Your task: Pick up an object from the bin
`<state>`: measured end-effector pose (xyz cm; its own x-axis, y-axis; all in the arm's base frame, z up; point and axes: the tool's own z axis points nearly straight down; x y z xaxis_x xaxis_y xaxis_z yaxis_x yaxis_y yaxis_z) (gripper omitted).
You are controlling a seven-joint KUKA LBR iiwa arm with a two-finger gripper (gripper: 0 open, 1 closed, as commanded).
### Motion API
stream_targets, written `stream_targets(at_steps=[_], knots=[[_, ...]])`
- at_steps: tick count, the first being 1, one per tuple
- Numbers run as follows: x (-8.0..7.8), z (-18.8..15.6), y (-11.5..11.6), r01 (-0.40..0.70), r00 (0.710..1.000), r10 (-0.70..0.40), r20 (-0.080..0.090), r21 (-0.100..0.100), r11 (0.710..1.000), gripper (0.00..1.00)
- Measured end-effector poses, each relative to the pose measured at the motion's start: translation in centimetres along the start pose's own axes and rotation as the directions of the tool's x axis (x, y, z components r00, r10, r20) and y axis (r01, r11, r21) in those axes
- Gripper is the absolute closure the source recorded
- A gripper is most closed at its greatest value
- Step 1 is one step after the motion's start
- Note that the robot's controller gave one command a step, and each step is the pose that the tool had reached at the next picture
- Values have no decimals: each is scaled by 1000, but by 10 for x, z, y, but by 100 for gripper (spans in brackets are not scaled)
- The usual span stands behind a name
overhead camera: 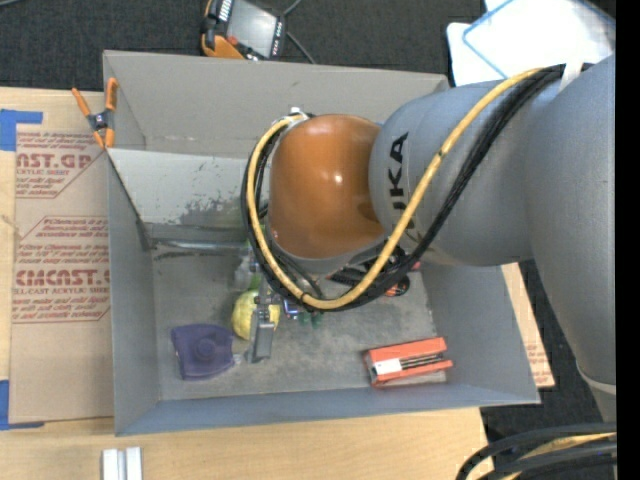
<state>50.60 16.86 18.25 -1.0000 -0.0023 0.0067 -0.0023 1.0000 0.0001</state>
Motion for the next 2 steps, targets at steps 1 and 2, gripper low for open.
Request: stream_targets(at_steps=[1, 2], knots=[[-2, -4, -1, -2, 1000, 2, 7, -2, 1000, 0], [23, 115, 50, -217, 976, 217, 9, -6, 976, 0]])
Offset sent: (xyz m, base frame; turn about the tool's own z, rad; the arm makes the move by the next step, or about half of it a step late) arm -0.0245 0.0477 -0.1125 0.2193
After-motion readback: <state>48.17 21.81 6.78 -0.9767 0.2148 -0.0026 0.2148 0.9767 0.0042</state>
